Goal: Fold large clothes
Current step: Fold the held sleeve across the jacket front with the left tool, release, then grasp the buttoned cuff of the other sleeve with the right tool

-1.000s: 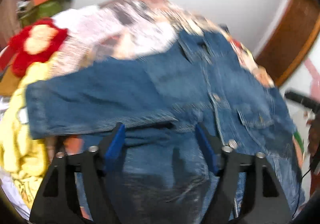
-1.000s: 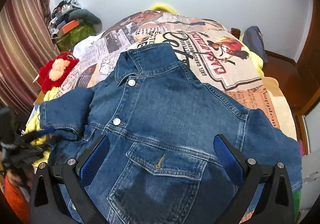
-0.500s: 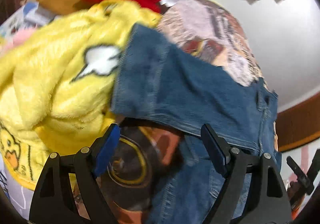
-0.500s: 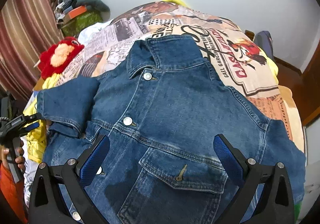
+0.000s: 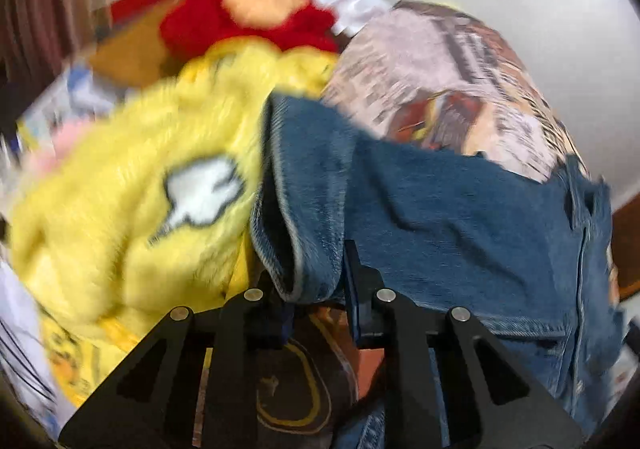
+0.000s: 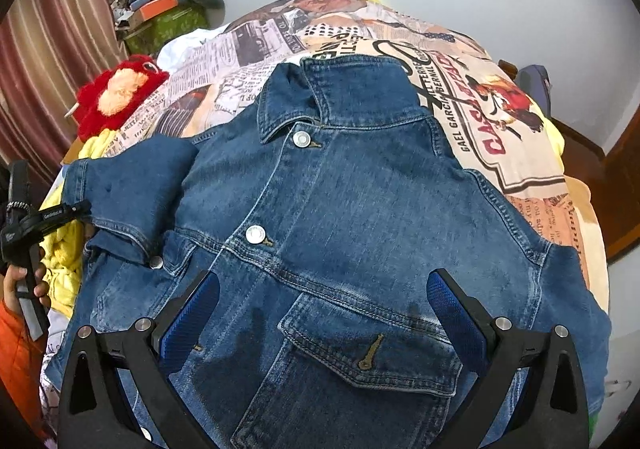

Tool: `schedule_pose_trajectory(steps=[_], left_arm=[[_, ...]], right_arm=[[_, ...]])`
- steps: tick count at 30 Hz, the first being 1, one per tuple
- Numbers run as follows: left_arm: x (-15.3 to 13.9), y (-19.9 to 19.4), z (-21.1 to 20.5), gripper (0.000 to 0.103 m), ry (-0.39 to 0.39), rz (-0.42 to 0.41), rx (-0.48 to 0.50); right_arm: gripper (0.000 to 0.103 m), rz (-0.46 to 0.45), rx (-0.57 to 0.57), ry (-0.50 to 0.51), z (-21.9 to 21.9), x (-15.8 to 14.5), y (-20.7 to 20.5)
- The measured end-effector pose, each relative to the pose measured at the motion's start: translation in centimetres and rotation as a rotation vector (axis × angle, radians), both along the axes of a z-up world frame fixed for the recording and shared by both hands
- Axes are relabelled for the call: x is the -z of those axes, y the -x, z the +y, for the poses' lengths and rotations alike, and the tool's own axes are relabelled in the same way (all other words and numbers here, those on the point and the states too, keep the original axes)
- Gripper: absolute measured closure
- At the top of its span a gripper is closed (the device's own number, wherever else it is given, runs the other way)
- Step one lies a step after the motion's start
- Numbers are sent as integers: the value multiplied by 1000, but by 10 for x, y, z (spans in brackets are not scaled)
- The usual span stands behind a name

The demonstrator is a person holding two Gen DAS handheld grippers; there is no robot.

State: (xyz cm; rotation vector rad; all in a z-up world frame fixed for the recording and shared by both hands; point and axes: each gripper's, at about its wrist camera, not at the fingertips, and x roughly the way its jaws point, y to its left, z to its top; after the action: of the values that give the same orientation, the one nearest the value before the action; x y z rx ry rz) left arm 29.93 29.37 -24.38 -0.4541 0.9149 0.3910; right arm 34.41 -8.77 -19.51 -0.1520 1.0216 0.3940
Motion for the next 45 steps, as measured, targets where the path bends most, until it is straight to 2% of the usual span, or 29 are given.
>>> schedule_pose_trajectory(steps=[3, 7, 11, 15, 18, 21, 24, 29, 33, 36, 38, 40, 42, 45], left_arm=[[-42, 1, -24, 83, -124, -75, 64], [-97, -4, -54, 83, -194, -180, 152], [-162, -16, -106, 83, -271, -326, 301], [-200, -30, -162, 83, -286, -413, 453], [-213, -45, -211, 84, -272, -445, 570], [-213, -56, -260, 84, -254, -449, 683], [-200, -65, -307, 89, -223, -416, 789], [-150, -77, -362, 91, -135, -278, 922], [-102, -79, -385, 91, -34, -123, 1006], [-83, -69, -398, 91, -2, -62, 1044], [-81, -58, -407, 84, -24, -47, 1065], [-79, -48, -410, 58, -47, -43, 1082], [-81, -41, -403, 41, -72, -56, 1067], [-97, -35, -381, 33, -96, -92, 1023]], right_arm=[[0, -12, 9, -13, -6, -6, 1], [0, -36, 28, -33, -19, -17, 3], [0, -70, 58, -56, -36, -31, 8], [0, -108, 101, -84, -63, -48, 14], [0, -133, 138, -102, -85, -58, 20], [0, -159, 186, -100, -112, -67, 24], [0, -163, 226, -88, -137, -71, 26], [0, -163, 284, -69, -175, -72, 35], [0, -146, 310, -59, -193, -66, 42], [0, -126, 319, -59, -199, -59, 43], [0, -116, 323, -58, -201, -55, 43], [0, -113, 329, -66, -201, -54, 42], [0, -107, 332, -83, -199, -53, 39], [0, -94, 313, -111, -191, -55, 33]])
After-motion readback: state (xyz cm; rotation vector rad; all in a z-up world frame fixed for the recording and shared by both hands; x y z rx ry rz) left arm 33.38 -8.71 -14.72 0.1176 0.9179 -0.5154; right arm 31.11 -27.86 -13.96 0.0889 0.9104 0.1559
